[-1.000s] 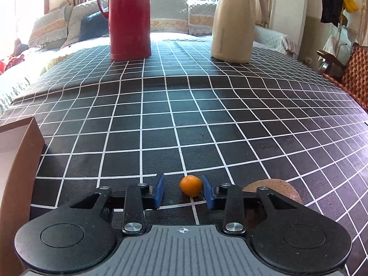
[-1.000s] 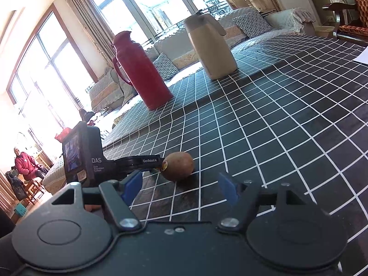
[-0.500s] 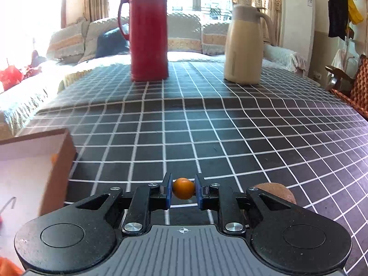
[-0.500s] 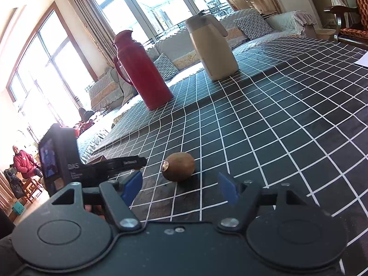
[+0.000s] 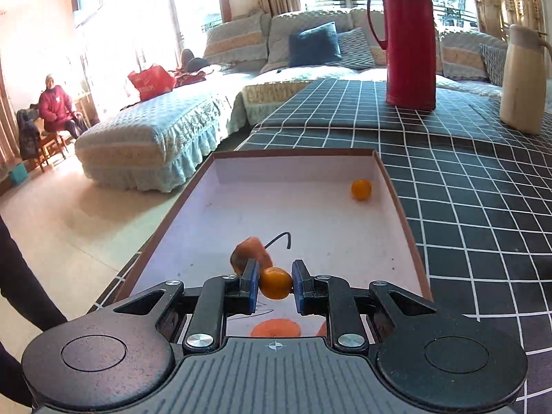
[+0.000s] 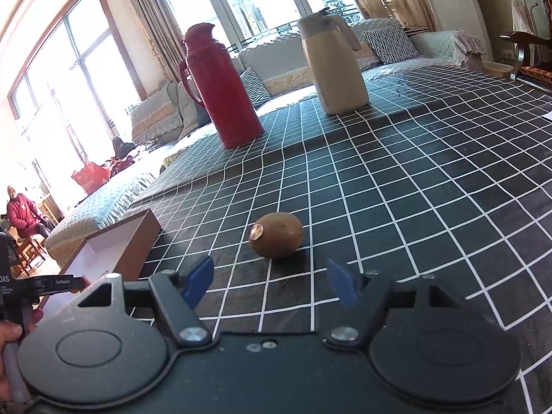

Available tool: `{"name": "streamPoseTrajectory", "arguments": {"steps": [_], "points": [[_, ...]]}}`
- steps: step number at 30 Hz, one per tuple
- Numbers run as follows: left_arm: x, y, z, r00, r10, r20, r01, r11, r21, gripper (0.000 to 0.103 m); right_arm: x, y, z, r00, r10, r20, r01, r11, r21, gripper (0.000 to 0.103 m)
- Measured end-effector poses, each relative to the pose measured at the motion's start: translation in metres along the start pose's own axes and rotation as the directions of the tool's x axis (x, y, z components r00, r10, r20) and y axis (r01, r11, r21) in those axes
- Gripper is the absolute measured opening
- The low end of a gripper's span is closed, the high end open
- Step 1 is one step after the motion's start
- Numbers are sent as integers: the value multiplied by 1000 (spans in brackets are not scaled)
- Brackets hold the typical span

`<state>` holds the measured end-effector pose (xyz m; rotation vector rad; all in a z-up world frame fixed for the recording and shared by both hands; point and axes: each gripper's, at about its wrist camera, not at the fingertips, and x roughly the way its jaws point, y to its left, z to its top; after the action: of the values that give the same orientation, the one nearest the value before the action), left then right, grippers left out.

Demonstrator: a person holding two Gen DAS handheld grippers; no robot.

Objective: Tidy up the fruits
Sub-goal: 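Carry the kumquat into the tray and open the left gripper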

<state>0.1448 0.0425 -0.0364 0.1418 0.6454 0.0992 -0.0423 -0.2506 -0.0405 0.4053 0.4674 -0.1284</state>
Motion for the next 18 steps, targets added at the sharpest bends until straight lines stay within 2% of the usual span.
{"name": "streamPoseTrajectory", "arguments": {"steps": [14,16,17,18], "points": [[17,24,-11,997,-2,-82,-5,997,-80,22,31,31,-4,997,-61,-44,59,997,-53,72],[14,28,-11,997,4,-74,-12,995,-98,41,35,33,-3,997,-66,-48,64,997,-50,73],[11,29,-9,998,26,-56,-32,994,-102,66,38,34,-2,996,-69,-51,67,997,-47,74],[6,29,-10,999,48,-25,-51,993,-102,80,41,35,-1,996,-70,-54,68,997,-45,74]]}}
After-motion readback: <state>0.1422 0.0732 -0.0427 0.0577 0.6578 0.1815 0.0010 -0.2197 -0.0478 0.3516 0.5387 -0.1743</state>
